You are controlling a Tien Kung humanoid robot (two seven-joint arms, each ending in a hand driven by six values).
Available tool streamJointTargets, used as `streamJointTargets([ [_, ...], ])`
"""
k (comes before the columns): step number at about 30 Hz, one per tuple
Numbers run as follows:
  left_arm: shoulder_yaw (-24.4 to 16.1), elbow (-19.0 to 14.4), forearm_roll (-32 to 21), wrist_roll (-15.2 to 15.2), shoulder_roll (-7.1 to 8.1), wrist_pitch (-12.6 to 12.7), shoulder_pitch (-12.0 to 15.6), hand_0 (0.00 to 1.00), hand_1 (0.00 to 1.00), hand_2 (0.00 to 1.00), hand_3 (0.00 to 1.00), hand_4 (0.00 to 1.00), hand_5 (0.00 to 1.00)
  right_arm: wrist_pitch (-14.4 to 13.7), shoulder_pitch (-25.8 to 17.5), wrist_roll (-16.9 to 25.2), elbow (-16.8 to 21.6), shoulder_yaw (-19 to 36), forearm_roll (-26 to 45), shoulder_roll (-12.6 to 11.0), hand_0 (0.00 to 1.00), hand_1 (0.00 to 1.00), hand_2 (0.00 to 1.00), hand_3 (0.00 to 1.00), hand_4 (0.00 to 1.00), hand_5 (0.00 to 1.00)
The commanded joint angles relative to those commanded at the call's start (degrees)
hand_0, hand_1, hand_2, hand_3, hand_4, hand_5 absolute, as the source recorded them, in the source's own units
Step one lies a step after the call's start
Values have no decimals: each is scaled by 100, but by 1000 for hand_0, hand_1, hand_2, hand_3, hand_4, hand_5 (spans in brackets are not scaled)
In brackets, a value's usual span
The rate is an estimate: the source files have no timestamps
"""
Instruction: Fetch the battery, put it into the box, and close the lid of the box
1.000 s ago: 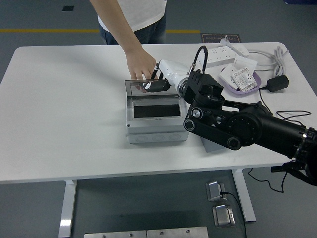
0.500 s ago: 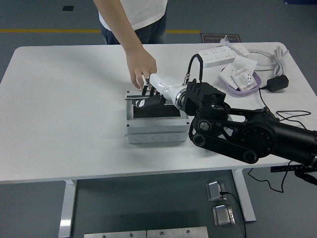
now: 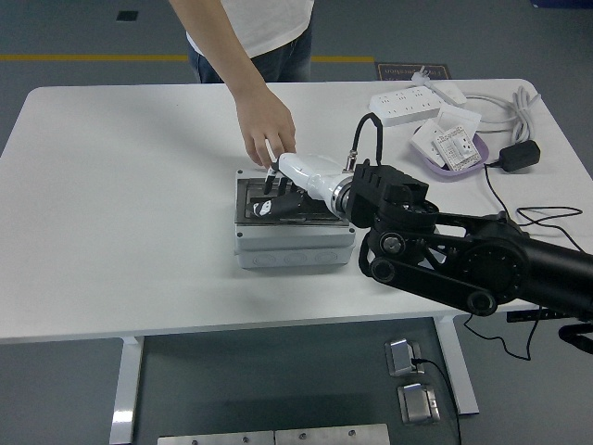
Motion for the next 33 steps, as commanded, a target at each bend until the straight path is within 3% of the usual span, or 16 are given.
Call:
streamJointTargets([
  [9,-64,0,53,21,-27,-2,25,636,703,620,593,559,407,12,-651,0,61,1075,-425,-386,622,531,518,599,785,621],
  [15,-105,0,84,19,-42,1,34,638,703,620,594,558,406,-364,-1302,0,-6,1969,-799,-354,620,534,520,592,784,621],
  [17,-114,0,79,15,-46,7,41,638,703,621,594,557,404,-575,-1512,42,-46,2270,-920,-306,620,539,532,596,780,617],
  [22,-128,0,74,7,-64,16,55,637,703,620,594,557,403,-1204,-2003,654,-133,2928,-872,-225,625,543,539,602,782,621],
  [27,-146,0,83,11,-95,23,82,637,703,620,594,557,403,-2192,-2554,1714,-275,3409,-145,-82,625,543,539,602,782,621],
  [33,-166,0,93,6,-120,30,82,638,703,621,594,557,403,-3365,-3041,3028,-406,3376,1120,-18,630,542,545,586,783,621],
])
